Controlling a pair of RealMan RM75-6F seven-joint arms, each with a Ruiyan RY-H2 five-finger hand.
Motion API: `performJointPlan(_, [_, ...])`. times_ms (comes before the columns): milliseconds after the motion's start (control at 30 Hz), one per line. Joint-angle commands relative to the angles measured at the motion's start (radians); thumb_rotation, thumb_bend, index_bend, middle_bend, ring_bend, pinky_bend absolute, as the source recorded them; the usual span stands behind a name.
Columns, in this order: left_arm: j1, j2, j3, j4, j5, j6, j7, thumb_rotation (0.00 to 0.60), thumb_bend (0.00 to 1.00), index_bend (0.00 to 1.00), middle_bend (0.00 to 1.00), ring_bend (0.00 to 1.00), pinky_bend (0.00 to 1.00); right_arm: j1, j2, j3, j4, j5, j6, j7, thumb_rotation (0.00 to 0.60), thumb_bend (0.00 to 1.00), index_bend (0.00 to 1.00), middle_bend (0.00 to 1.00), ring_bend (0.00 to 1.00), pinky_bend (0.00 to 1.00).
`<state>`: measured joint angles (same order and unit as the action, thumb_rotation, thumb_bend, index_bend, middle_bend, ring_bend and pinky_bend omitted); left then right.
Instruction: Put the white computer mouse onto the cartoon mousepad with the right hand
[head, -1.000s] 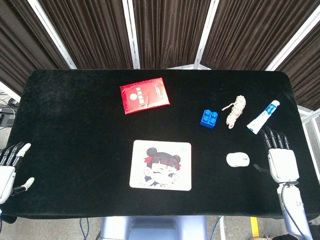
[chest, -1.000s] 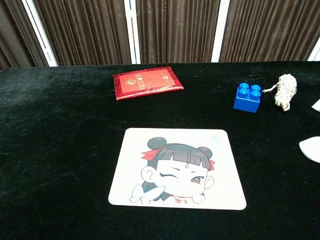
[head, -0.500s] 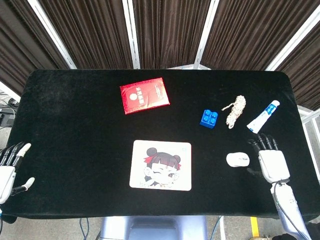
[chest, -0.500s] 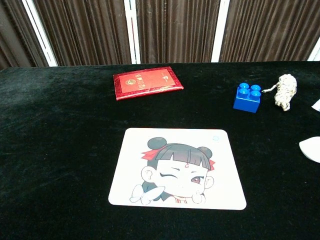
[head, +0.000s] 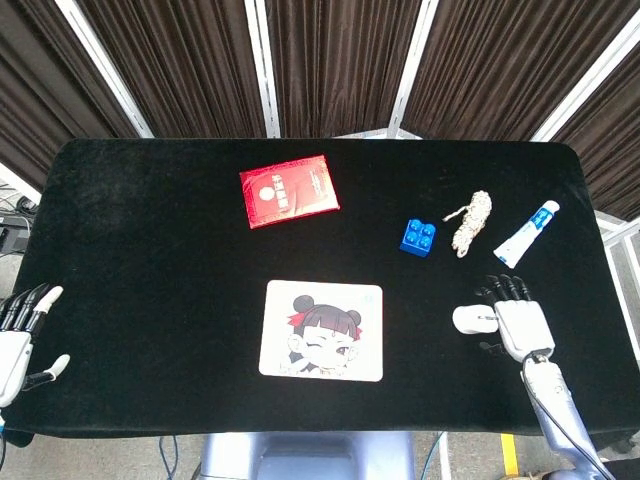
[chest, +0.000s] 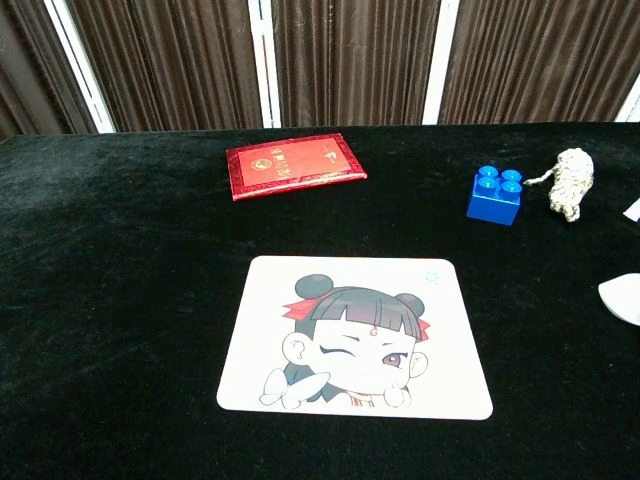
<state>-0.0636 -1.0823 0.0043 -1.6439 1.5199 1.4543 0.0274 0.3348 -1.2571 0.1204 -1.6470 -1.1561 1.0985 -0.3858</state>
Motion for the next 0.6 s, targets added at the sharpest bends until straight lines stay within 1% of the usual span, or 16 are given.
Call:
performJointPlan(33, [-0.001,0.0,0.0,0.0,-0.001,-0.001,0.001,0.6,0.27,0.06,0.0,0.0,0.0,0.024,-0.016,0.003,0.0,0.052,-0.034,-0.041,0.6,0.04,0.22,0.08,0.0,0.0])
performJointPlan(333, [-0.004,0.001,-0.002,-0.004,-0.007,-0.008,0.005,0.6,0.27,0.07,0.0,0.0,0.0,0.071,-0.052,0.017,0.045,0.155,-0.089,-0.086,0.6,0.05,0.23,0.08,0.0,0.0])
performJointPlan(600, [-0.005,0.001,-0.002,-0.006,-0.009,-0.009,0.006,0.6,0.27,0.07,0.0,0.0,0.0,0.097,-0.091,0.01,0.084,0.196,-0.096,-0.127,0.6,0.05,0.26,0.08,0.0,0.0])
